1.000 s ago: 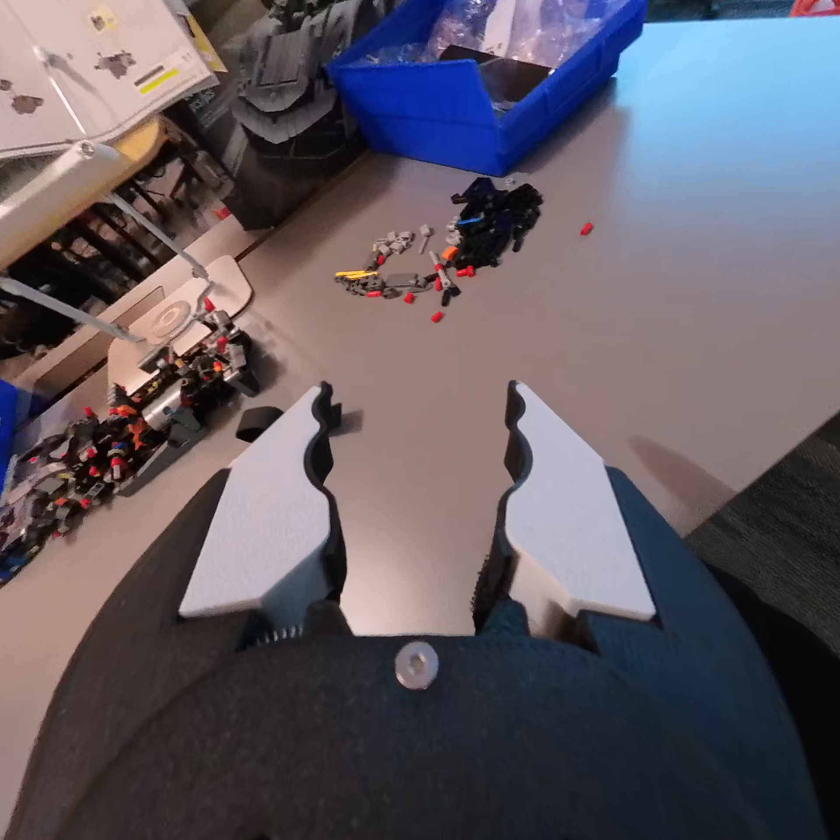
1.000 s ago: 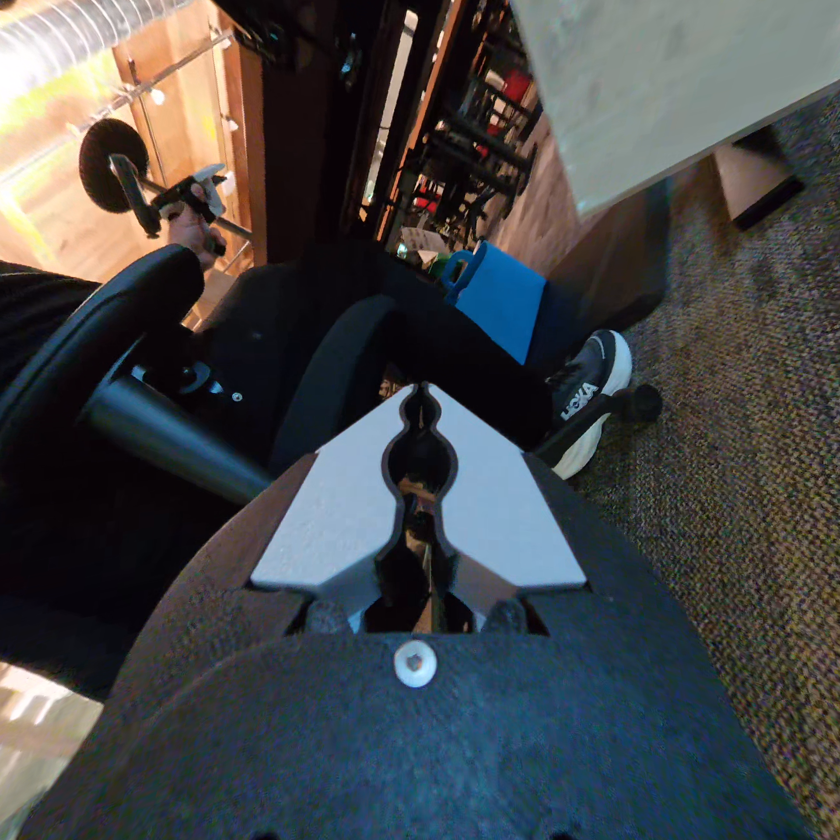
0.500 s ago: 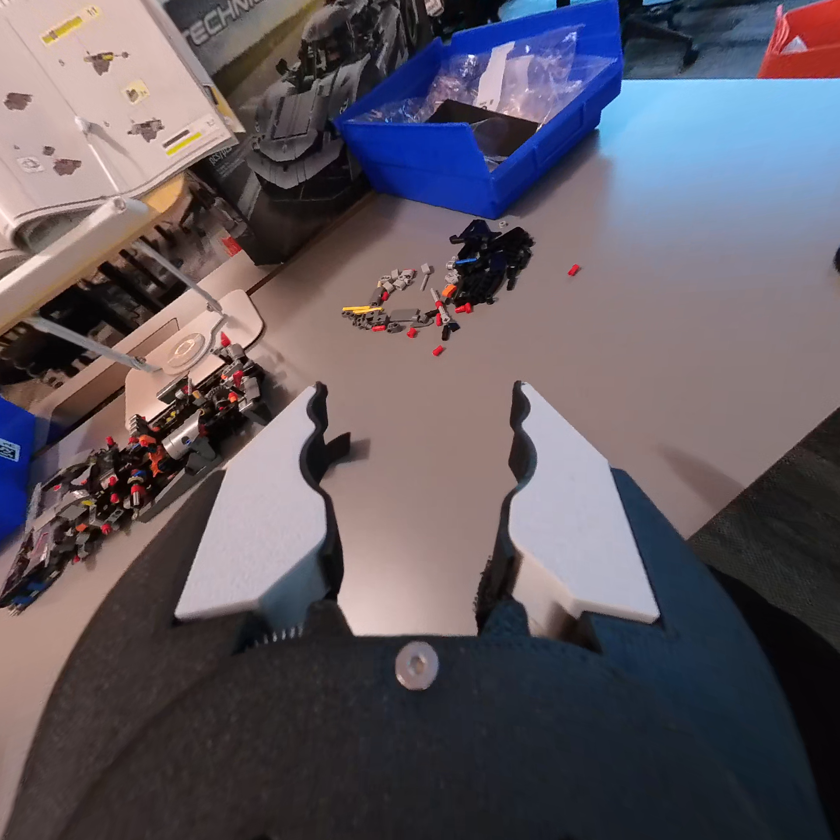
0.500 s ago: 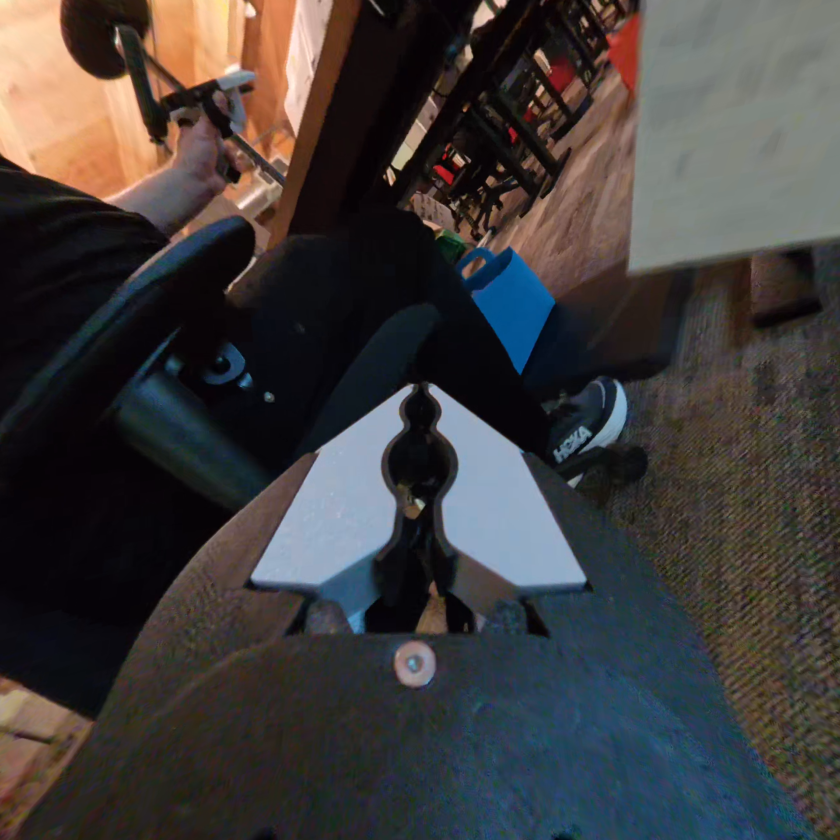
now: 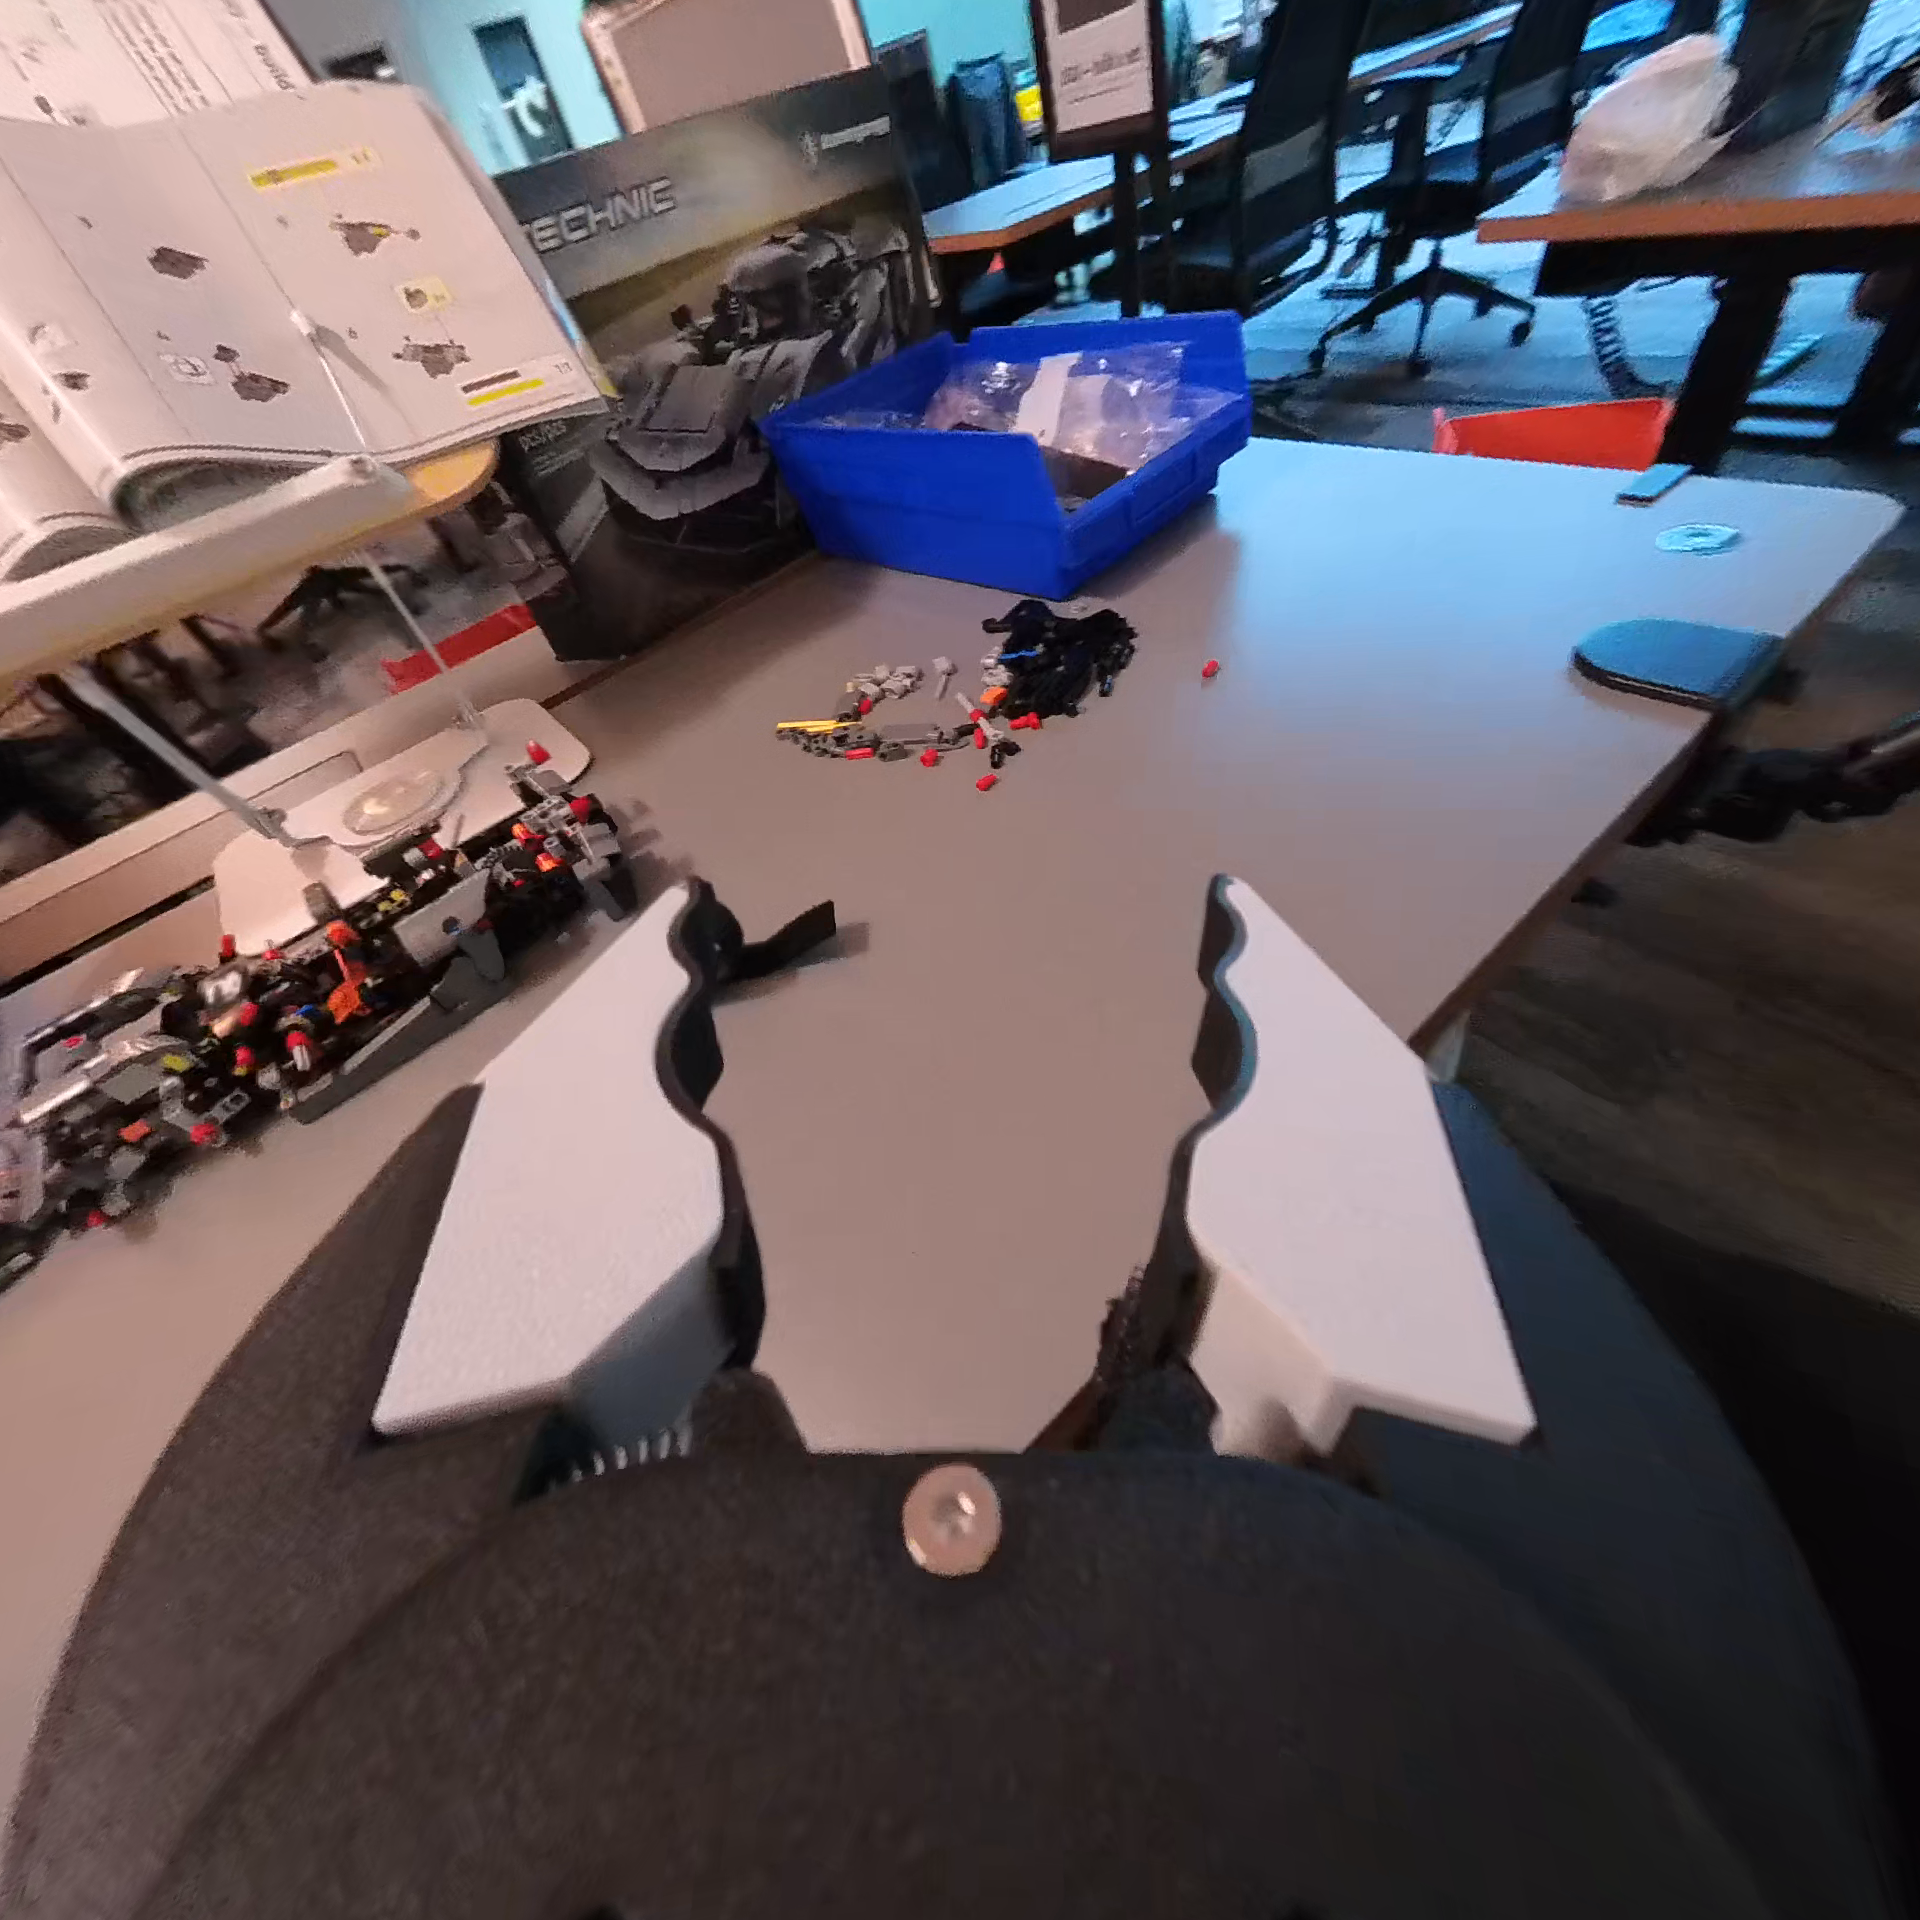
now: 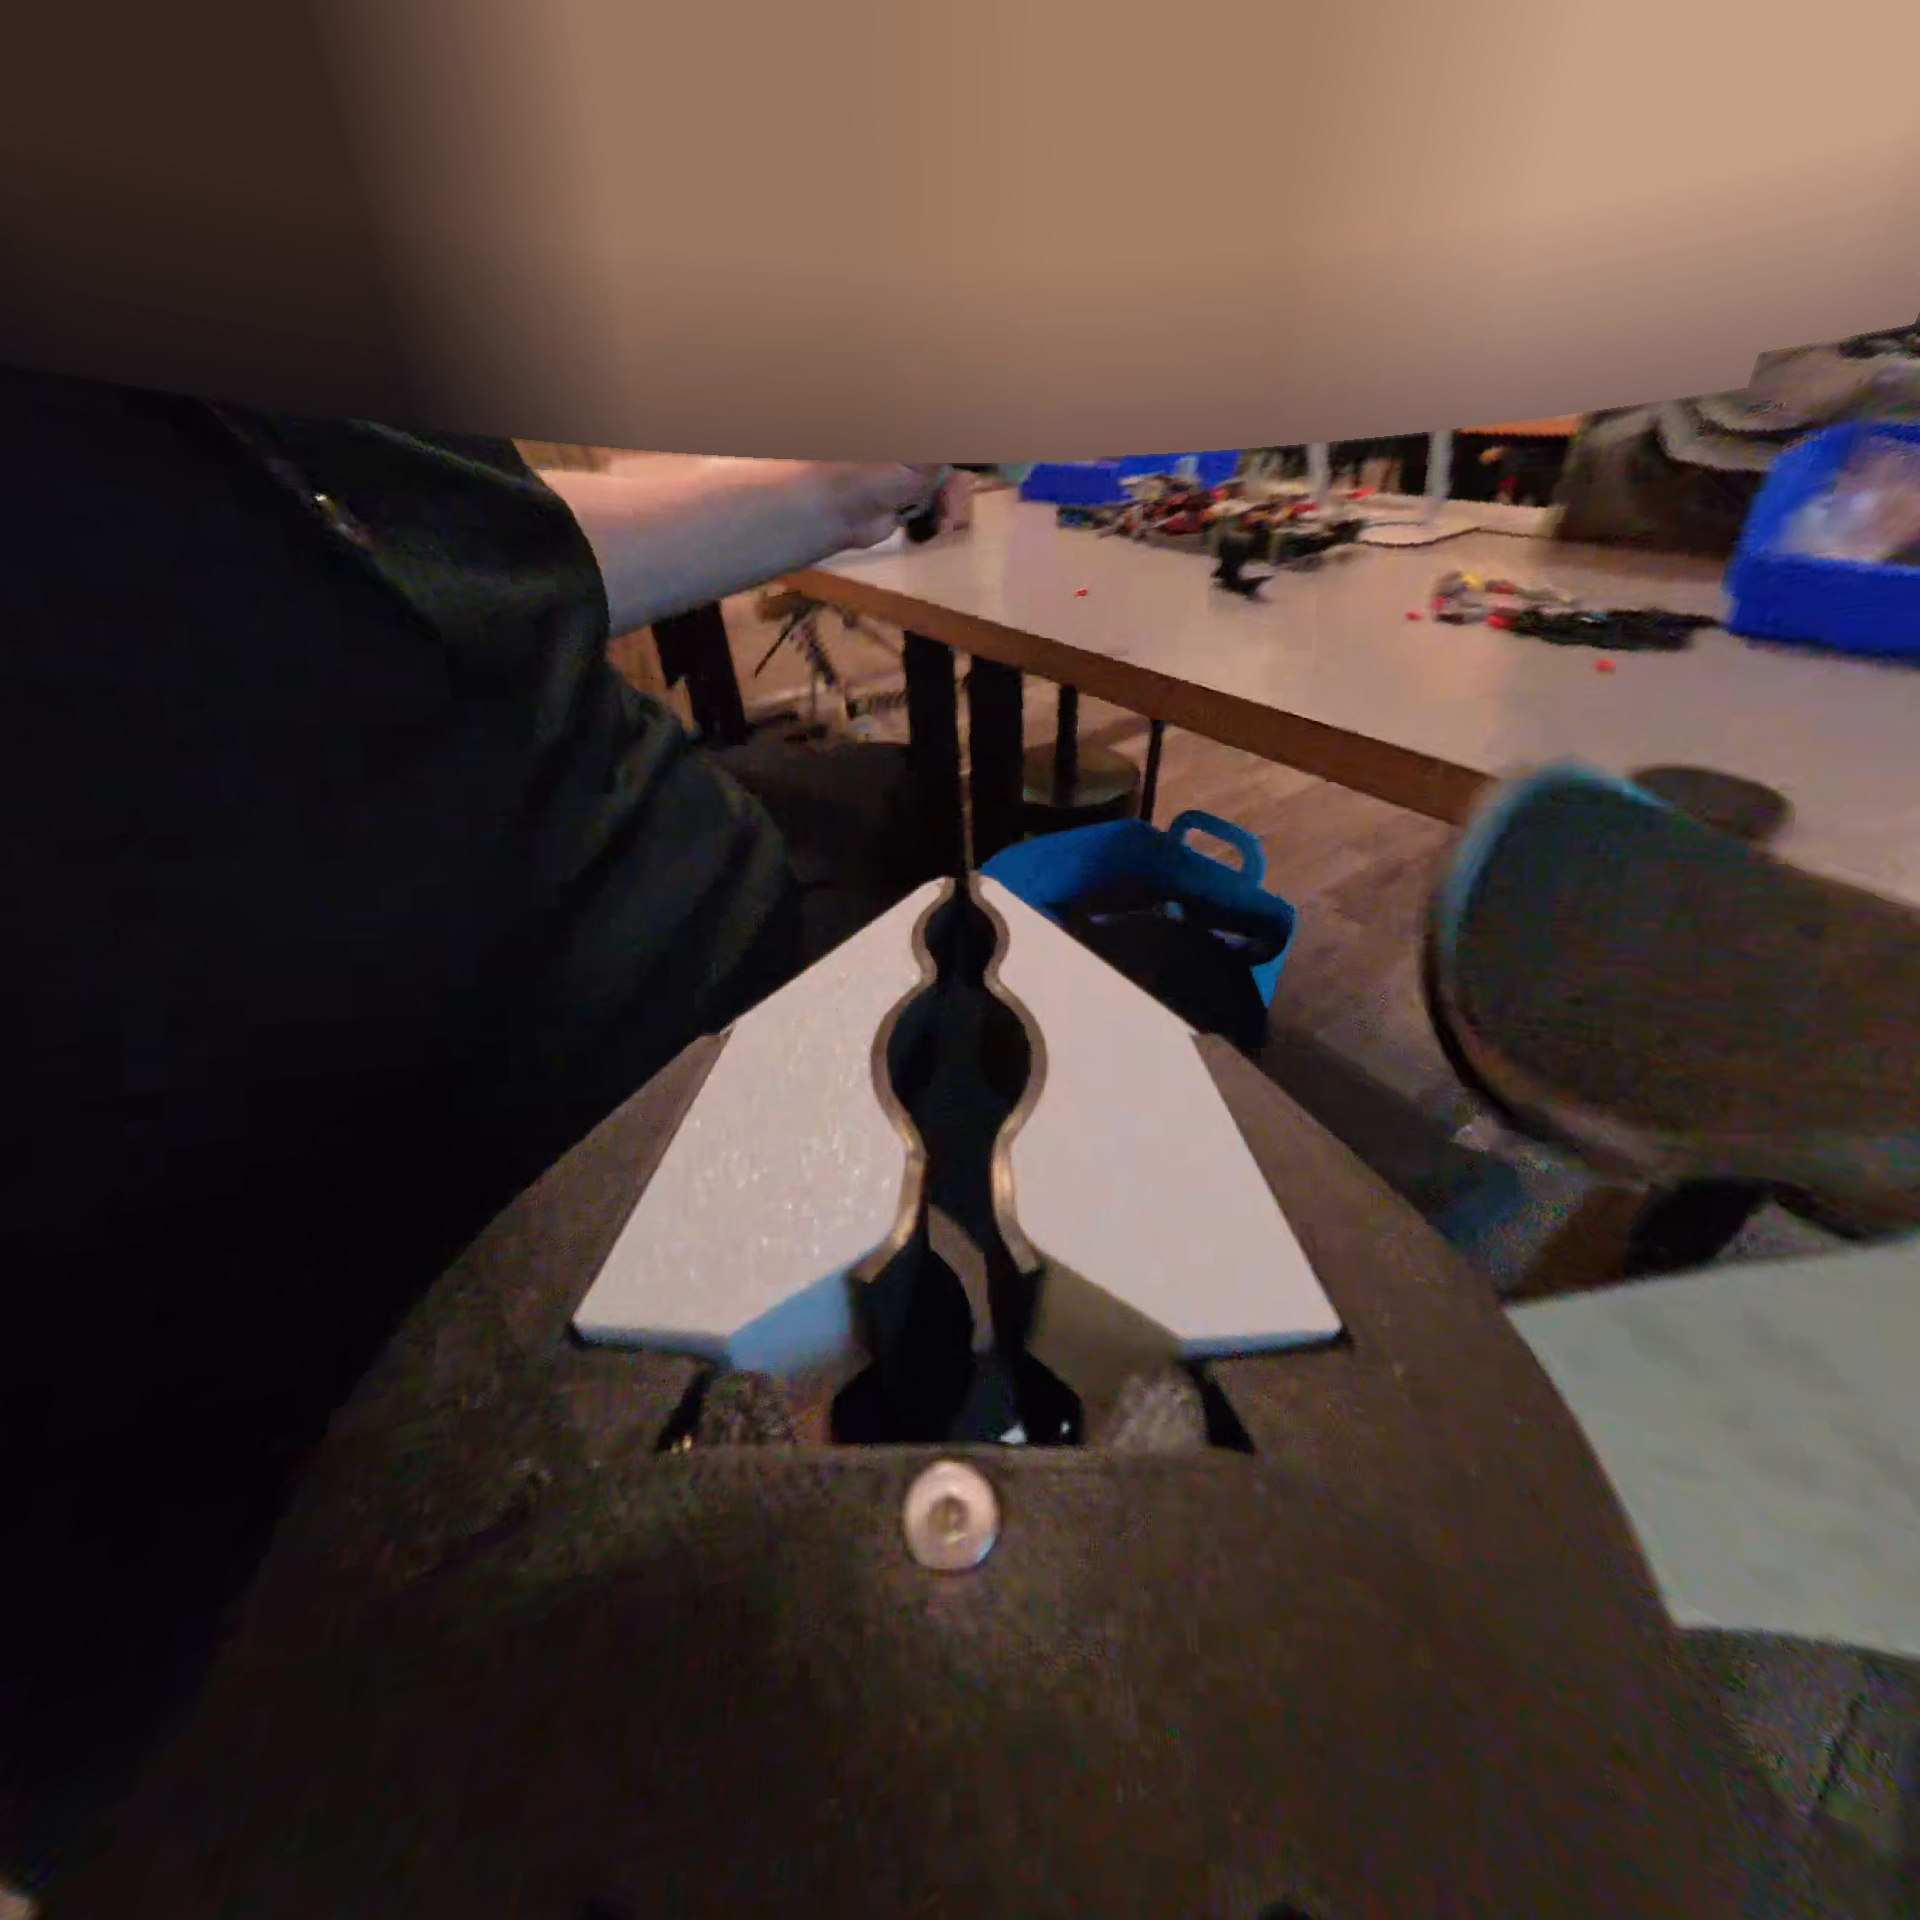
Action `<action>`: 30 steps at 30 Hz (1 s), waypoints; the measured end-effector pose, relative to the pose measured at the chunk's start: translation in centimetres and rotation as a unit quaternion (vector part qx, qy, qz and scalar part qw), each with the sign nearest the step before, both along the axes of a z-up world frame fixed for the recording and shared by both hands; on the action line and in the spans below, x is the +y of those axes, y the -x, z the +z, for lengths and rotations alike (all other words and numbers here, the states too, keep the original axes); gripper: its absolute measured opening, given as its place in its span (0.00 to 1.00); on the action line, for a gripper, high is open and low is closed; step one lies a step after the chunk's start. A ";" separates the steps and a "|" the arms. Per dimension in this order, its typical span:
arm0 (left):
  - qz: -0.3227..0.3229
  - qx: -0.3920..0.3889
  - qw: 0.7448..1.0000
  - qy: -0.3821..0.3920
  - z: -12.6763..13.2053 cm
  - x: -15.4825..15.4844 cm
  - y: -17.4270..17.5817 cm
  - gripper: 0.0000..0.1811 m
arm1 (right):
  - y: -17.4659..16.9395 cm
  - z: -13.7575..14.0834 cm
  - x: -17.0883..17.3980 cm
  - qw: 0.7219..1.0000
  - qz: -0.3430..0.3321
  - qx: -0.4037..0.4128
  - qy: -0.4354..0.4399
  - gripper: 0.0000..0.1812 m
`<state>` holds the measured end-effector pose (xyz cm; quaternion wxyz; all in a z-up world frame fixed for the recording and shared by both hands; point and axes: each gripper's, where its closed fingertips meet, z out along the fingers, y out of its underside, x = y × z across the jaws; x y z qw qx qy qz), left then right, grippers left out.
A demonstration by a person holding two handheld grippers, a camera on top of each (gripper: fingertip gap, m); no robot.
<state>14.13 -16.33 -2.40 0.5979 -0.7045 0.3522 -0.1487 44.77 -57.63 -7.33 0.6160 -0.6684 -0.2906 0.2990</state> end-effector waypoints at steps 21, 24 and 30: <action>-0.031 0.029 0.992 0.118 -6.3 10.5 9.8 0.77 | 26.9 -3.8 52.2 0.959 -0.028 -0.230 0.161 0.86; -0.024 0.054 0.989 0.139 -7.8 12.8 10.8 0.75 | 28.2 -6.7 55.6 0.947 -0.014 -0.254 0.194 0.86; -0.013 0.088 0.980 0.178 -11.4 16.4 11.4 0.63 | 29.0 -10.4 58.2 0.929 0.004 -0.287 0.232 0.86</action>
